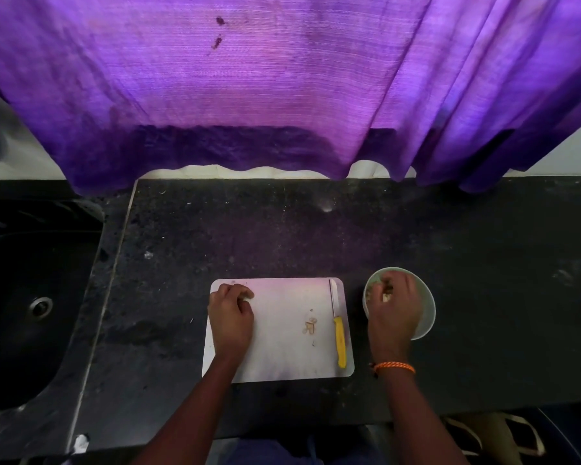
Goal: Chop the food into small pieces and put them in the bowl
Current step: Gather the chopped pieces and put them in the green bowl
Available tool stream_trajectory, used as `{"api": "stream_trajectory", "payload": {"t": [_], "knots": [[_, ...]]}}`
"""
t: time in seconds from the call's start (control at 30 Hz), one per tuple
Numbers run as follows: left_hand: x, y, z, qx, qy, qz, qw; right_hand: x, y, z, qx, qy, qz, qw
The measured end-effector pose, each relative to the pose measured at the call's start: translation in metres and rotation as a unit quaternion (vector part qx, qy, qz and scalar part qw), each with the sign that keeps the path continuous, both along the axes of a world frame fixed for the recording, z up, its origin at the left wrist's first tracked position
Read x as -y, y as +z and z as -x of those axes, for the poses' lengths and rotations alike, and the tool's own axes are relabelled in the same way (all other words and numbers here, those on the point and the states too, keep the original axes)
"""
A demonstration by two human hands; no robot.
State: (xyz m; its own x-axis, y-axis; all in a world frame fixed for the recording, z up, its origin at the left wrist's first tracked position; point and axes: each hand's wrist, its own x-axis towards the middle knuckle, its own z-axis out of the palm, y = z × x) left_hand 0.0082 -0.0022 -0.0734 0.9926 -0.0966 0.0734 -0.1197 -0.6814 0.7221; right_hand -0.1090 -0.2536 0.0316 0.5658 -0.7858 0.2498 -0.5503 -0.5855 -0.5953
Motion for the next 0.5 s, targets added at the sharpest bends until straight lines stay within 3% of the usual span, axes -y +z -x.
{"api": "stream_trajectory", "payload": {"t": [0.1,0.2,0.5], "knots": [[0.001,0.001,0.000,-0.005,0.000,-0.003,1.000,0.016,-0.005,0.005,-0.164,-0.015,0.064,0.984],[0.001,0.001,0.000,-0.002,0.002,-0.005,1.000,0.018,-0.001,0.004,-0.220,-0.043,0.040,0.974],[0.001,0.000,-0.001,-0.002,0.003,-0.005,1.000,0.019,-0.013,0.004,-0.120,-0.028,-0.018,0.992]]}}
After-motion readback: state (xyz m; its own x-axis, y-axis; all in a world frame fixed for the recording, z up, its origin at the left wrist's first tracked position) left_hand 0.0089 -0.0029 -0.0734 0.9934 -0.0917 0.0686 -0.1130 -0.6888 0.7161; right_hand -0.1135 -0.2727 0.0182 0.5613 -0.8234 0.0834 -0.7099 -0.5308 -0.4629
